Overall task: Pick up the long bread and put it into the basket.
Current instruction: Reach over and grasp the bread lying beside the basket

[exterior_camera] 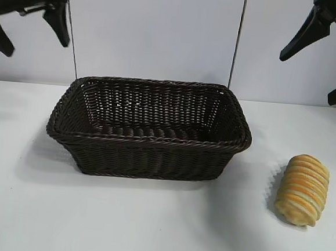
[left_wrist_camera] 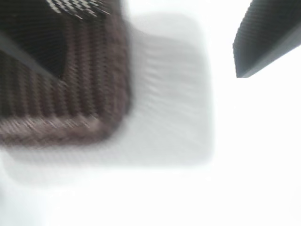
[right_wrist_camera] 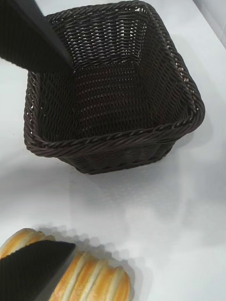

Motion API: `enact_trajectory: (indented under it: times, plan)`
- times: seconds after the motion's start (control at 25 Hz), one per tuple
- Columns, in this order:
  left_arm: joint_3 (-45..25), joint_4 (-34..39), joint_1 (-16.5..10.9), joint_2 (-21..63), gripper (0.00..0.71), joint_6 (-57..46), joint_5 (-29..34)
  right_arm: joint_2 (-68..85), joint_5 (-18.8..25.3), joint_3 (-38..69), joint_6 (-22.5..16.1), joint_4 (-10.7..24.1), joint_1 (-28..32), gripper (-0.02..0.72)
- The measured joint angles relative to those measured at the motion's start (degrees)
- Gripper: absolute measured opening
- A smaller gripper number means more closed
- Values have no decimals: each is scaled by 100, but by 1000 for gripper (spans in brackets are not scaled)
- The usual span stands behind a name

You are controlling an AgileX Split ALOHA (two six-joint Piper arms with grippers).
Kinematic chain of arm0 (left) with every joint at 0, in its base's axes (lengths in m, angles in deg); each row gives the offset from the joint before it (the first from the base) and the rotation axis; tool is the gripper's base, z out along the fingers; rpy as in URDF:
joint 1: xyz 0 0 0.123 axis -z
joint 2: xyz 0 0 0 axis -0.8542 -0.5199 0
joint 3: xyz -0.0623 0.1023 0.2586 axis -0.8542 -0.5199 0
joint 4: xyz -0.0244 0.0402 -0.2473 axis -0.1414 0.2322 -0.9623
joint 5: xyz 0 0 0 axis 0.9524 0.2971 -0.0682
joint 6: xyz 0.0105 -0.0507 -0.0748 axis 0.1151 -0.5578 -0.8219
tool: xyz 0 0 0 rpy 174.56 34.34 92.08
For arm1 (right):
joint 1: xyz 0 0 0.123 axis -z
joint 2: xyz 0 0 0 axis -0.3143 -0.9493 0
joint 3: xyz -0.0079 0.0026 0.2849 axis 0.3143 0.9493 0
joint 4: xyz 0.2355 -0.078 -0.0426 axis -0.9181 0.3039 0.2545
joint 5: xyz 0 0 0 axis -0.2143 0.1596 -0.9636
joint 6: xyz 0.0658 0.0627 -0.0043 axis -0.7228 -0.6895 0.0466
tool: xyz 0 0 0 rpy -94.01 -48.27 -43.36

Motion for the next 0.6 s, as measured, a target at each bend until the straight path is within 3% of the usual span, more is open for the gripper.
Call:
enact_trajectory:
  times: [0.2, 0.32, 0.44, 0.6]
  plan:
    - [0, -101, -887, 115, 694, 126, 52, 0, 0, 0, 0, 0, 0, 695]
    - [0, -410, -1257, 297, 694, 344, 136, 0, 0, 0, 0, 0, 0, 695]
    - [0, -758, -1428, 620, 694, 601, 268, 0, 0, 0, 0, 0, 0, 695]
    - [0, -963, -1458, 1371, 694, 809, 383, 0, 21, 0, 0, 0, 0, 695]
